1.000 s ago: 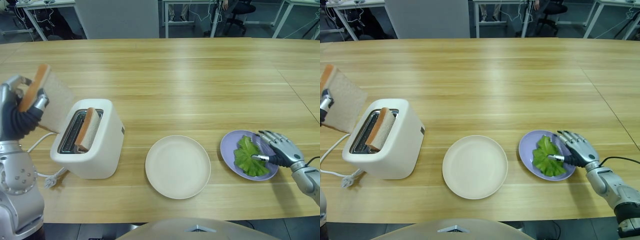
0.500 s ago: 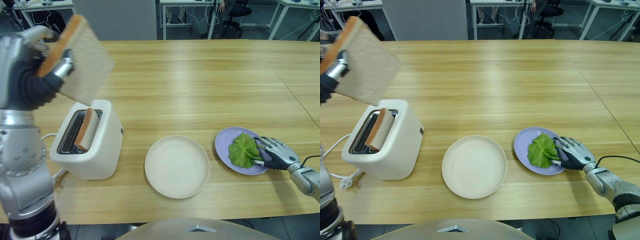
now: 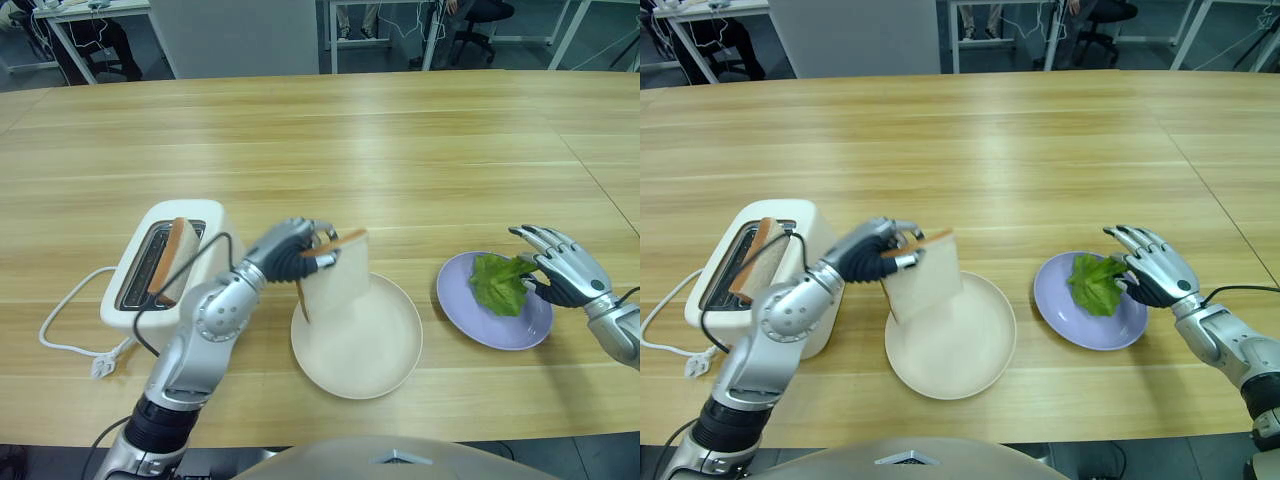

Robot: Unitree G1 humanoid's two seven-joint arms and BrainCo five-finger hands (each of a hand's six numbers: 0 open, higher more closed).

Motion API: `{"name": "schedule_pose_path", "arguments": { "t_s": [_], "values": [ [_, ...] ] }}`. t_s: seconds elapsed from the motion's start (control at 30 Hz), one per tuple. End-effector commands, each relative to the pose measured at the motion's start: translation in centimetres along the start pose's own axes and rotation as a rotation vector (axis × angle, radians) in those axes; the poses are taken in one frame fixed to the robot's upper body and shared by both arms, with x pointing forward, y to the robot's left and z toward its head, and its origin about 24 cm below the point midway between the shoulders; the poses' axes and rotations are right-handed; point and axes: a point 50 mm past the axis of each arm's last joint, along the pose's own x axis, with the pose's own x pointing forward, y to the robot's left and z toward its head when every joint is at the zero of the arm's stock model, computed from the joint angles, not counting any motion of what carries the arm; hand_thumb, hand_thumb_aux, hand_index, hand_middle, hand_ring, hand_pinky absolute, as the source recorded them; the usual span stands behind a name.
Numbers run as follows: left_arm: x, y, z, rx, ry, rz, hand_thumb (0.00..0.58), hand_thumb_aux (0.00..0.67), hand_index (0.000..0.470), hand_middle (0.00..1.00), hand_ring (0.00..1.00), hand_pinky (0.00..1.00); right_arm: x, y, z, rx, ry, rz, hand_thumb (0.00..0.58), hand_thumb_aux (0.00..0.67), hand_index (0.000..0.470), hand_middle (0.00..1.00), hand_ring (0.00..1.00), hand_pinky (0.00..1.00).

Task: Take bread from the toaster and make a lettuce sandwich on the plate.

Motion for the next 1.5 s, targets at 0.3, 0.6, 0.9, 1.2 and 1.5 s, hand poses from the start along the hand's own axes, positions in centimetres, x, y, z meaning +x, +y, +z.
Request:
{"name": "schedule_pose_path", "arguments": {
  "t_s": [0.3, 0.6, 0.9, 1.2, 1.5],
  "values": [
    [1.6, -7.0, -4.5, -0.121, 0.106, -0.382, 0.58, 0.67, 0.46, 1.0, 1.0, 1.0, 1.9, -5.1, 3.2, 0.096, -0.121, -0.152, 0.58, 0.67, 0.46, 0.0, 0.0, 0.0],
    [3.7, -7.7, -4.0, 0.121, -0.008, -0.325, 0.0, 0.0, 0.0, 0.0, 0.0, 0.0, 2.8, -7.4, 7.0, 0.225, -0.25, -0.192, 0.58, 0.67, 0.46, 0.0, 0.0, 0.0],
    [4.8, -3.0, -1.9, 0.365, -0.155, 0.059, 0.0, 0.0, 0.0, 0.0, 0.0, 0.0, 3.3, -9.9, 11.8, 0.415, -0.421, -0.197, 0.58, 0.67, 0.46, 0.0, 0.0, 0.0],
    [0.1, 4.1, -0.5, 0.445, -0.124, 0.522, 0.0, 0.0, 0.0, 0.0, 0.0, 0.0, 2.9, -11.0, 15.3, 0.658, -0.539, -0.087, 0.58, 0.67, 0.46, 0.0, 0.0, 0.0],
    [-6.8, 9.0, -0.1, 0.486, 0.09, 0.782, 0.0, 0.0, 0.0, 0.0, 0.0, 0.0, 4.3, -6.9, 17.7, 0.802, -0.567, 0.134, 0.58, 0.67, 0.46, 0.0, 0.0, 0.0]
  ]
}}
